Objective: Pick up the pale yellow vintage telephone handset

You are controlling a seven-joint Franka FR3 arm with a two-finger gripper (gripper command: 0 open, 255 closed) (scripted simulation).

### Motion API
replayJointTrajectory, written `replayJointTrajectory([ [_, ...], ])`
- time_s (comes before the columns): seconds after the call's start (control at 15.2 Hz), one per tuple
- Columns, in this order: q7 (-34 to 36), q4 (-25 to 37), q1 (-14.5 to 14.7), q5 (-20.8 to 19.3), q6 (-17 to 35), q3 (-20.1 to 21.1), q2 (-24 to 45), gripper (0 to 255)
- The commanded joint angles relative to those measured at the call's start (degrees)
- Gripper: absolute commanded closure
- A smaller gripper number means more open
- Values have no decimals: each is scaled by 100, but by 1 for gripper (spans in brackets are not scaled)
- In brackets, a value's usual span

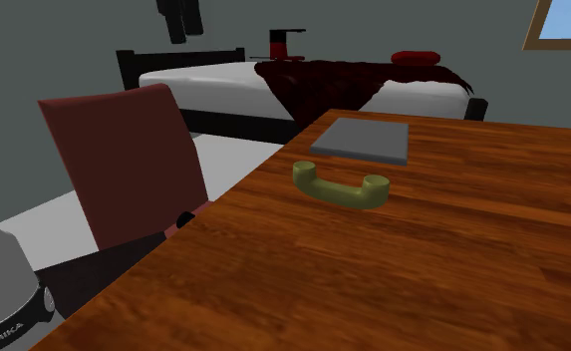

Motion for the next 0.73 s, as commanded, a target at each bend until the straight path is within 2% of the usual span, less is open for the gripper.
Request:
replayJointTrajectory([
  [0.0, 0, 0, 0, 0, 0, 0, 0, 0],
  [0.66, 1927, -46, -616, 181, 1626, 406, 1732, 0],
])
